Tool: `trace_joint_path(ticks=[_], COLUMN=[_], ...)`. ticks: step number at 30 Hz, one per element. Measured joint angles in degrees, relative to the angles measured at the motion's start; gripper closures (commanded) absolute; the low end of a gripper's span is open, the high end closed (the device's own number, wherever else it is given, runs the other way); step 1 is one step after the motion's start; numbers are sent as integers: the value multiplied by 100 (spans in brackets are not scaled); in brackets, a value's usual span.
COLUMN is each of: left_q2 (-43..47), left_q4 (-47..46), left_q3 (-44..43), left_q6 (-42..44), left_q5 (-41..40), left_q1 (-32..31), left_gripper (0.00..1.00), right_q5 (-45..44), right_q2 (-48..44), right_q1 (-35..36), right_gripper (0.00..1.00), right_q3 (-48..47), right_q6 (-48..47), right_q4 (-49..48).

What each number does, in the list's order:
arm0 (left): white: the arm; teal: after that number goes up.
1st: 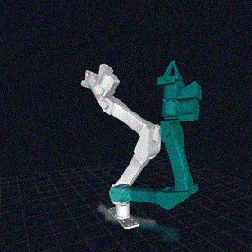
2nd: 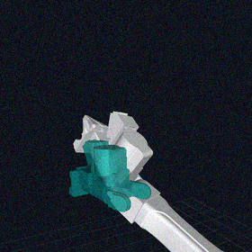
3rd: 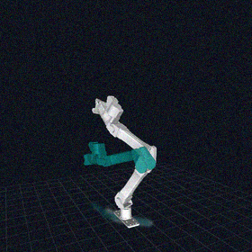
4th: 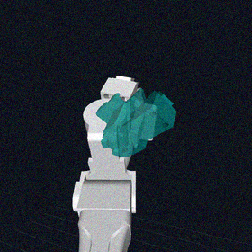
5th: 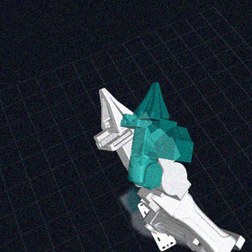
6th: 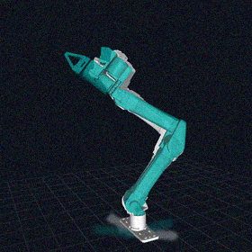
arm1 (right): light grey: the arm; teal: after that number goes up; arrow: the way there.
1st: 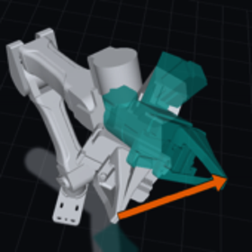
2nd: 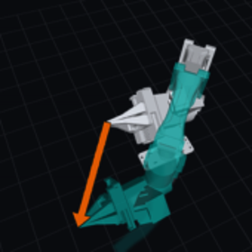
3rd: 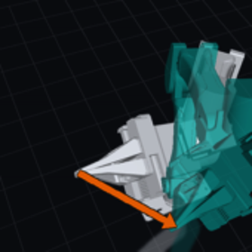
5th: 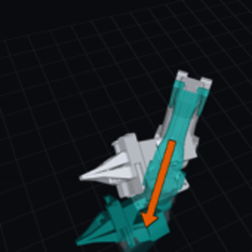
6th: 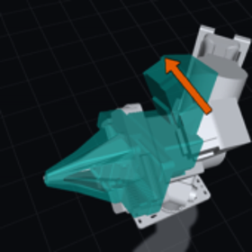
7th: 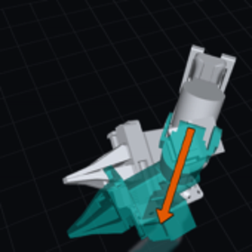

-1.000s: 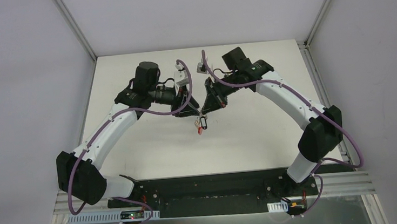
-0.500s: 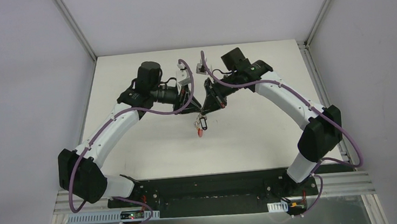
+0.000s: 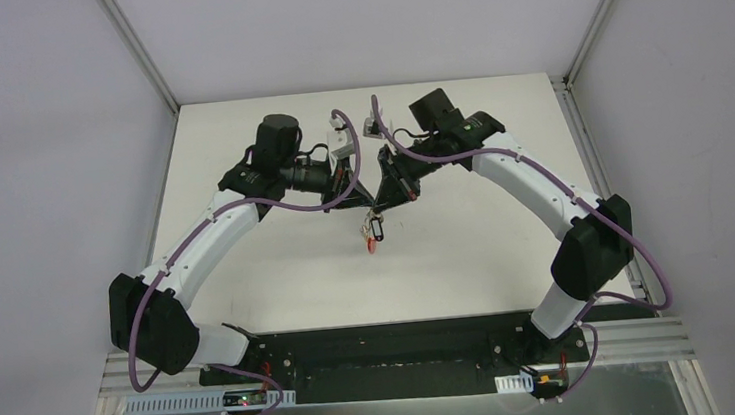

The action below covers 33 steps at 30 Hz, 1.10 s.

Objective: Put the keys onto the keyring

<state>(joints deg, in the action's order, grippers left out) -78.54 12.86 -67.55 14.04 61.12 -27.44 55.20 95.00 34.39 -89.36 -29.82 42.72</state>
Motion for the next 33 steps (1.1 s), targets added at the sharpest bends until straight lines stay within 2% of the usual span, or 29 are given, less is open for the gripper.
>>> trace_joint_path(ticks=[5,10,14,19,24,33], left_q2=[42,166,184,186,208,208], left_q4=[-70,-848,-1591,-2129,-2677,-3838], left_q3=[92,452,667,835,1019,1300], left_q6=[-107,-887,-1574,-2103,-2608,-3554], left_q5=[-24,-7,0,37,61,146], left_q1=[17,131,184,201,205,278], left_gripper=[100,100,100,100,100,100], right_q5=[15,63,92,118,192,289], right_q2=[-4,-48,-87,-109,-120,-160], right_q1=[-22,-94,-151,-168,-190,-201], right_gripper=[84,77,81,96,97,74], right_q3=[81,256,352,393,461,529], right_q6=[-28,-11,2,35,118,225], right_q4=[-83,-203,-284,-365,-514,-610])
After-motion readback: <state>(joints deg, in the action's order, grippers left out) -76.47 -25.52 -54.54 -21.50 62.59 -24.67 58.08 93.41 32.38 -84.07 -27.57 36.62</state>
